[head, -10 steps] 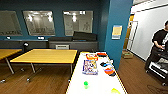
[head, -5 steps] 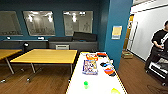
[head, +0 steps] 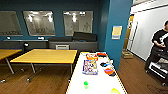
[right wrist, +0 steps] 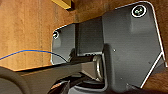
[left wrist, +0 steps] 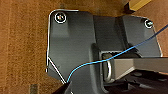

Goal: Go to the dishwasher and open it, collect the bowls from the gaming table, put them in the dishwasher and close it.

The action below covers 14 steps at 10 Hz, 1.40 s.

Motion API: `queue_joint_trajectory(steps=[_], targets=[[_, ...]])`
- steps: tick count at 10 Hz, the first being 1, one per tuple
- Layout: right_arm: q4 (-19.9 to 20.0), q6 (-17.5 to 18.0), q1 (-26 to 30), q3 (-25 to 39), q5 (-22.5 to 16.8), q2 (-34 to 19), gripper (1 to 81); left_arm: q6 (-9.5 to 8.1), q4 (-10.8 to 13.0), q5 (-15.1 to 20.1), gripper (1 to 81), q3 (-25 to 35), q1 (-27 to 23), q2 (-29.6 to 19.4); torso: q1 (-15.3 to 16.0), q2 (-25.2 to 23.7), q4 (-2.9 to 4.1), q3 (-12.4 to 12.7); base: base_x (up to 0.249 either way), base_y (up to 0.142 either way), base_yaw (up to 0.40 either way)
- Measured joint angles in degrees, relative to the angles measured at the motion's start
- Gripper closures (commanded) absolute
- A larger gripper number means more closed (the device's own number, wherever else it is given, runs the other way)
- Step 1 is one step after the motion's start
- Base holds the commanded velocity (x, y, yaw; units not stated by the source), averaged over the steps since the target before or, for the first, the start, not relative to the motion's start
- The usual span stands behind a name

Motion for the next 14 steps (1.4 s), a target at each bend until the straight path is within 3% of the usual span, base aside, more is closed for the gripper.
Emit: queue_joint_trajectory(steps=[2, 5, 8, 11, 14], targets=[[0.2, 0.5, 1.5, 13.3, 1.4, -7.8, 1.0, 0.0, 0.0, -0.1, 1.0, 0.3, 0.0, 0.0, 0.0, 0.0, 0.0, -1.4, 0.0, 0.0, 0.0], [0.6, 1.0, 5.8, 32.1, 3.9, -25.1, 1.0, 0.0, 0.0, -0.2, 1.0, 0.3, -0.6, 0.0, 0.0, 0.0, 0.0, -6.9, 0.0, 0.0, 0.0], [1.3, 1.7, 10.8, 45.7, 4.8, -39.5, 1.0, 0.0, 0.0, -0.8, 1.0, 0.3, -1.6, 0.0, 0.0, 0.0, 0.0, -12.7, 0.0, 0.0, 0.0], [4.6, 2.0, 20.2, 53.7, 5.2, -50.0, 1.0, 0.0, 0.0, -1.0, 1.0, 0.2, -2.4, 0.0, 0.0, 0.1, 0.0, -18.4, 0.0, 0.0, 0.0], [10.0, 2.3, 30.3, 55.5, 2.3, -52.7, 1.0, 0.0, 0.0, -1.1, 1.0, 0.2, -2.9, 0.0, 0.1, 0.1, 0.0, -19.5, 0.0, 0.0, 0.0]])
